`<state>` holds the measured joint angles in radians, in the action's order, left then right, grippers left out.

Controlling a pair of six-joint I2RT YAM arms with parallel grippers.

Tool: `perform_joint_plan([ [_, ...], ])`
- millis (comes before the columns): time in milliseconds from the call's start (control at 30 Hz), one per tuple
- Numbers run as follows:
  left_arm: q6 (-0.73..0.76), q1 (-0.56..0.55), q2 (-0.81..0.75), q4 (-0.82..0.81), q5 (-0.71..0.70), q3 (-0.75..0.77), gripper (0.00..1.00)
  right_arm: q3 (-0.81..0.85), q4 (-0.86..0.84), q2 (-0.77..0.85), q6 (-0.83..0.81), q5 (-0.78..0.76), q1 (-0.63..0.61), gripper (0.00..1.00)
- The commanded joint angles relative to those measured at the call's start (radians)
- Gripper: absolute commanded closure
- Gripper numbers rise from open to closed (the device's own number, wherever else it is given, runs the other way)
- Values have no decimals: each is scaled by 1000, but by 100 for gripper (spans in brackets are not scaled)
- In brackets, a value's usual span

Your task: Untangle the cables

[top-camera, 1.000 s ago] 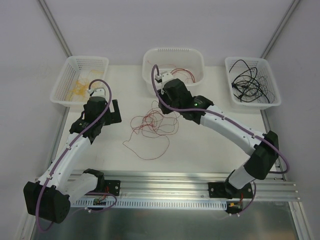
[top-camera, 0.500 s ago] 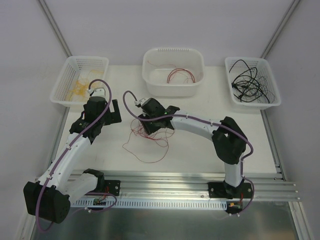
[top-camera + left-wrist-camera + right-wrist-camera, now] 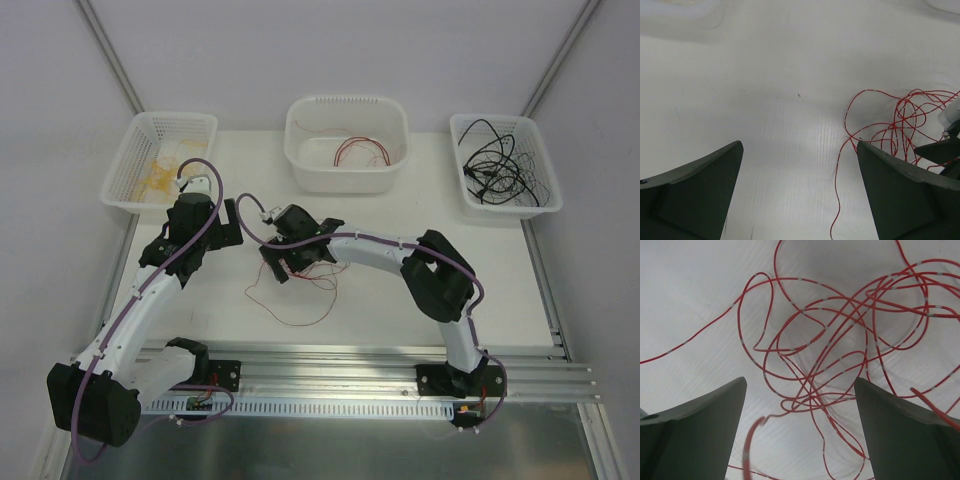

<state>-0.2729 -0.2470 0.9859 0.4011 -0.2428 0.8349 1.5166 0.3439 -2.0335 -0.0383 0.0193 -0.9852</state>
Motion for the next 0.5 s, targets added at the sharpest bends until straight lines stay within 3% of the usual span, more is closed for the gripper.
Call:
perform_joint_plan([
  [0, -6, 11, -12, -24, 10, -11, 1, 42, -25, -36, -14, -43, -16, 8],
  [167, -6, 9, -7, -24, 8, -11, 1, 30, -52, -70, -5, -123, -17, 14],
  [267, -6, 9, -7, -25, 8, -11, 1, 14, -66, -74, -2, -156, -18, 27],
  [367, -6, 9, -6, -27, 8, -11, 1, -9, -72, -67, -2, -197, -18, 53],
  [400, -8, 11, -7, -24, 8, -10, 1, -15, -74, -57, -6, -209, -15, 69],
  [467, -6, 9, -6, -24, 11, -10, 1, -35, -77, -45, -12, -241, -13, 83],
])
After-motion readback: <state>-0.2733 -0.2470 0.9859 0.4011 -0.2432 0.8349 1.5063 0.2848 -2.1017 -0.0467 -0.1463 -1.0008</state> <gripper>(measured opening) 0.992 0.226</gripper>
